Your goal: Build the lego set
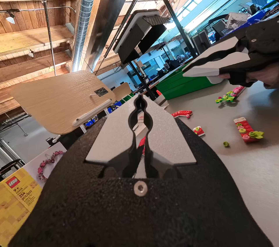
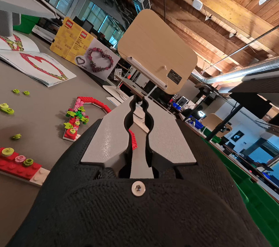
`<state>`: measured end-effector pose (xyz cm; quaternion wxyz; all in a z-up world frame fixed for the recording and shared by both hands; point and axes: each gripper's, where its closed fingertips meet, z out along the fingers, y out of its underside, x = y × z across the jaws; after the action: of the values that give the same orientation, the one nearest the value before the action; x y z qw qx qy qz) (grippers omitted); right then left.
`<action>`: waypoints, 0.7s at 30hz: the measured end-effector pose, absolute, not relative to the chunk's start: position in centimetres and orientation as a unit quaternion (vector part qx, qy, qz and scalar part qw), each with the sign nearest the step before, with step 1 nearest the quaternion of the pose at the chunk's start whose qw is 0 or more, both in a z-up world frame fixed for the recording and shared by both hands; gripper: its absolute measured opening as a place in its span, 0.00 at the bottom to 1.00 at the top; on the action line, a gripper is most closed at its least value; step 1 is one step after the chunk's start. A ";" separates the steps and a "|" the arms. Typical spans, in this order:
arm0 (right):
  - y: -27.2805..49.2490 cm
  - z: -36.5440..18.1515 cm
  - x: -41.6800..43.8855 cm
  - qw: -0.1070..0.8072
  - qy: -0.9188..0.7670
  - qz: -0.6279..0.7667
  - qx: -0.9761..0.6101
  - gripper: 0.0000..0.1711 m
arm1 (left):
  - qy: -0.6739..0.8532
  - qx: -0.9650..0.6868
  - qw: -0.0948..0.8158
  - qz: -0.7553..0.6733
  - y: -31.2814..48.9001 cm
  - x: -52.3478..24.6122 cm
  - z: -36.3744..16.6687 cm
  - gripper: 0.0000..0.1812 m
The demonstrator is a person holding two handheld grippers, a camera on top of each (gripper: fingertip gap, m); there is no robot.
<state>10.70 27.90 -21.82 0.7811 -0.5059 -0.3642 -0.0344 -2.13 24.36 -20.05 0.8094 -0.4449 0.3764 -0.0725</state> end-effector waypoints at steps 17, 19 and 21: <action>29.3 -21.1 12.5 0.794 -0.314 0.014 -0.520 0.04 | 0.312 -0.530 0.789 -0.009 18.3 -12.8 -8.9 0.00; 29.3 -21.0 12.5 0.795 -0.311 0.020 -0.519 0.04 | 0.235 -0.553 0.798 -0.048 17.9 -17.2 -5.7 0.03; 29.4 -21.0 12.5 0.795 -0.311 0.023 -0.520 0.04 | 0.175 -0.609 0.773 -0.038 19.0 -22.1 -4.5 0.07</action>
<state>12.54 29.42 -21.00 0.7951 -0.5204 -0.3106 0.0226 -22.13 19.03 -4.52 0.7726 -0.6091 0.1754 -0.0378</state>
